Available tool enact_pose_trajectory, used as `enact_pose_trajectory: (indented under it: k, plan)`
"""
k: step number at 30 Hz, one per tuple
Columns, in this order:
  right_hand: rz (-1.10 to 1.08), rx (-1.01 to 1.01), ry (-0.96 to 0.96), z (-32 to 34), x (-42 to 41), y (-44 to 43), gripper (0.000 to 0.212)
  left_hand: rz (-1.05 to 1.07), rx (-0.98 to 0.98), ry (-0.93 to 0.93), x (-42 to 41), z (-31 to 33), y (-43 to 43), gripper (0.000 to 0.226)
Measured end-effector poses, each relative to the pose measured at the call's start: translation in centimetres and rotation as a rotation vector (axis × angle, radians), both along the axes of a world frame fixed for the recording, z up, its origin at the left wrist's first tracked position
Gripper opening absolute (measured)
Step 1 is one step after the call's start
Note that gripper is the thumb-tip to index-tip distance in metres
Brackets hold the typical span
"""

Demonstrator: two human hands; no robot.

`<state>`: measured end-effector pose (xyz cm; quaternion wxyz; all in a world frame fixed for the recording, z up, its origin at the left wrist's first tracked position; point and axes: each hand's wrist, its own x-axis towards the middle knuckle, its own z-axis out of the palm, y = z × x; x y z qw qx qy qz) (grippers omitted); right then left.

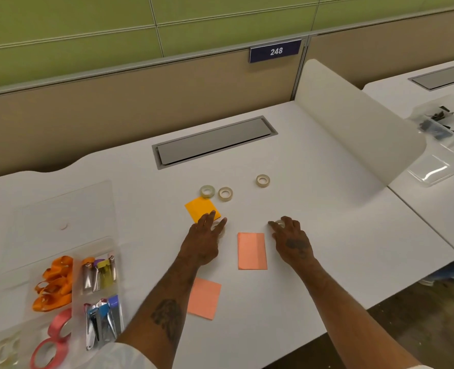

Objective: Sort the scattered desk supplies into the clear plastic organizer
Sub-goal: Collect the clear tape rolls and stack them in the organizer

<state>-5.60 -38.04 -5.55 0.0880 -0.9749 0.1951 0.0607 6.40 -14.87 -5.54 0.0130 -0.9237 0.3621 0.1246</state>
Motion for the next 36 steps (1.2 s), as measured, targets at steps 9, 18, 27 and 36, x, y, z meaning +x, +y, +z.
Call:
enact_pose_trajectory:
  k: [9, 18, 27, 36]
  plan:
    - [-0.032, 0.013, -0.226, 1.4, 1.0, 0.8, 0.044, -0.090, 0.015, -0.028, 0.0, -0.1, -0.3, 0.066]
    - [-0.029, 0.043, -0.277, 2.8, 2.2, 4.8, 0.048, 0.039, -0.129, -0.004, -0.2, 2.0, 3.0, 0.047]
    - [0.197, 0.093, -0.376, 4.5, 4.8, 14.3, 0.045, 0.155, -0.301, -0.043, -0.7, 6.0, 12.8, 0.043]
    - [0.385, 0.121, -0.452, 5.9, 5.9, 26.7, 0.043, 0.293, -0.289, -0.104, -2.8, 8.0, 25.6, 0.045]
